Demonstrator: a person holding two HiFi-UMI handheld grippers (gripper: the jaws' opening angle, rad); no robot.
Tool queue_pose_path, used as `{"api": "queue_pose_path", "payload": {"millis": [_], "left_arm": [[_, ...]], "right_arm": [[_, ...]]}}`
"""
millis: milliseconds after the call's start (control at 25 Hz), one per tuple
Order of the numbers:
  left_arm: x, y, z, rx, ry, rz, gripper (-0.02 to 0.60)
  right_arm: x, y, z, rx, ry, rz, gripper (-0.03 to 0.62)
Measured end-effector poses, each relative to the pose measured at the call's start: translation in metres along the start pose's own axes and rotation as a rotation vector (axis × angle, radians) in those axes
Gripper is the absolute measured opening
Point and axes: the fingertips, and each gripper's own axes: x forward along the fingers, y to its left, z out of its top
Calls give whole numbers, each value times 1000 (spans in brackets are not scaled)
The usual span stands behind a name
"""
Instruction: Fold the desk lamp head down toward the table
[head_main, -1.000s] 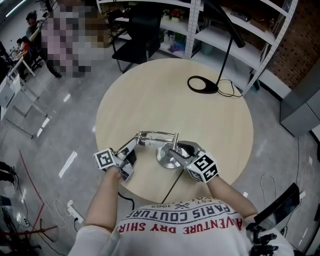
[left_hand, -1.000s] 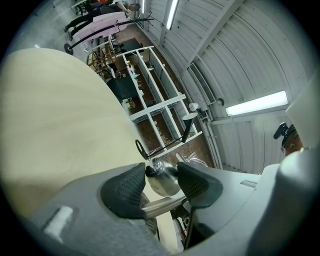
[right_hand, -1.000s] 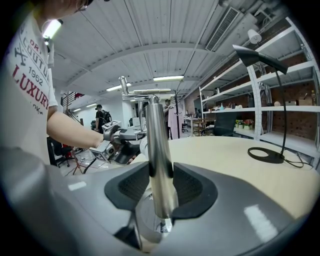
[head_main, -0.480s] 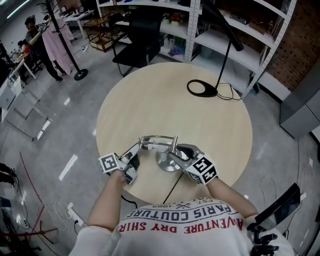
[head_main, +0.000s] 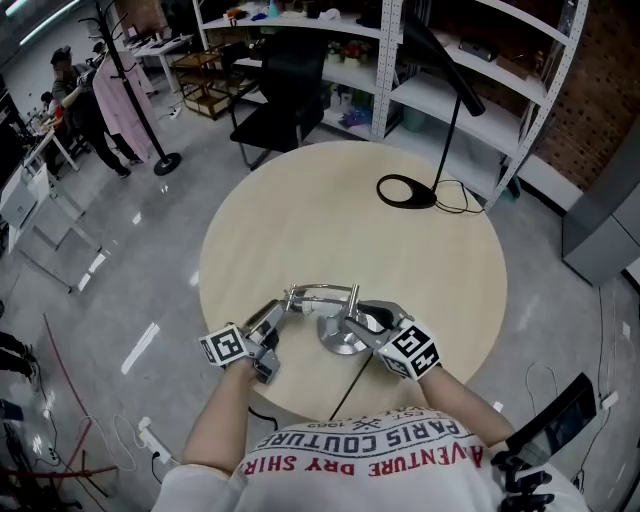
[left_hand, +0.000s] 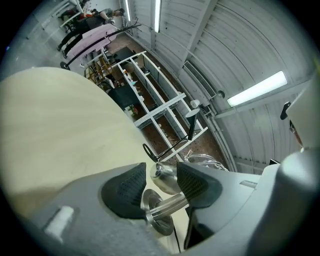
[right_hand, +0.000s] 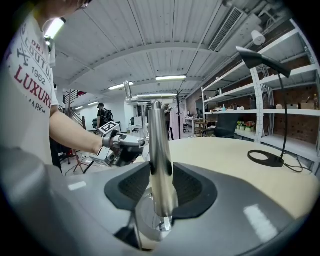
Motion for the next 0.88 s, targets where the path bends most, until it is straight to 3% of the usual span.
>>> {"api": "queue_pose_path", "payload": {"millis": [160,360,440,520,720,880], "left_arm": [[-21,1,-3,114,19,59,183],[-44,-39,-23,428,151,129,177],[-52,-63,-28,540,164,148,-2],[-58,-91,-36,636,172,135,-2],[-77,-160,-64,753,219,57,-2],[-97,-206,-93,800,257,-2,-2]], "right_arm": [[-18,-1,4,-8,-6,-35,123],[-45,27,18,-34,-28,-4,49],[-55,45,26,-38,-46,5,6],[-64,67,35,-43,-66,18,0],[-87,125,51,-51,-100,62,0],[-109,162,52,-23,-117,78,0]]}}
